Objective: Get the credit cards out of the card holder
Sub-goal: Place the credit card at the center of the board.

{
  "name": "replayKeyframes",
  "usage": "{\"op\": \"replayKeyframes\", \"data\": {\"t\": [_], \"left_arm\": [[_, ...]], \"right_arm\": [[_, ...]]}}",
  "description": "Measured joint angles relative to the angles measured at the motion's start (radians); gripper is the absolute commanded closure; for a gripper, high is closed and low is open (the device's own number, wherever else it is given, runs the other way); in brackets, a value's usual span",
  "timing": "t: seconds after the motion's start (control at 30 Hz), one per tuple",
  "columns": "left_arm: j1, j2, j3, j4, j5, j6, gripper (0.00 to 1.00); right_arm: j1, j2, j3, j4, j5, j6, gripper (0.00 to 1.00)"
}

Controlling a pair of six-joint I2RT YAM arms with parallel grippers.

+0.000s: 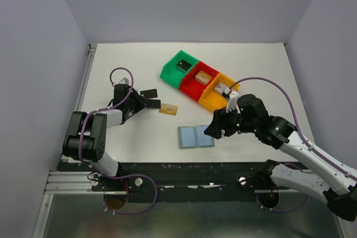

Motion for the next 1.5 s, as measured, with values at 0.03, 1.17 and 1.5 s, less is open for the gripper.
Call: {"op": "replayKeyframes", "data": {"t": [0.03,1.17,1.5], "left_arm": [[0.0,0.0,0.0,-0.003,0.0,0.002,0.66],[0.0,-0.085,0.043,-0.187,-0.065,0.089,0.57],[-0.114,-0.242,0.047,-0.254,-0.155,0.085,0.31]], "right_arm": [[0.0,0.0,0.0,0.0,0.0,0.0,0.27],[0.0,0.002,-0.005,0.0,0.002,0.0,0.27],[0.0,-0.012,-0.022,0.0,0.027,0.0,0.25]]}}
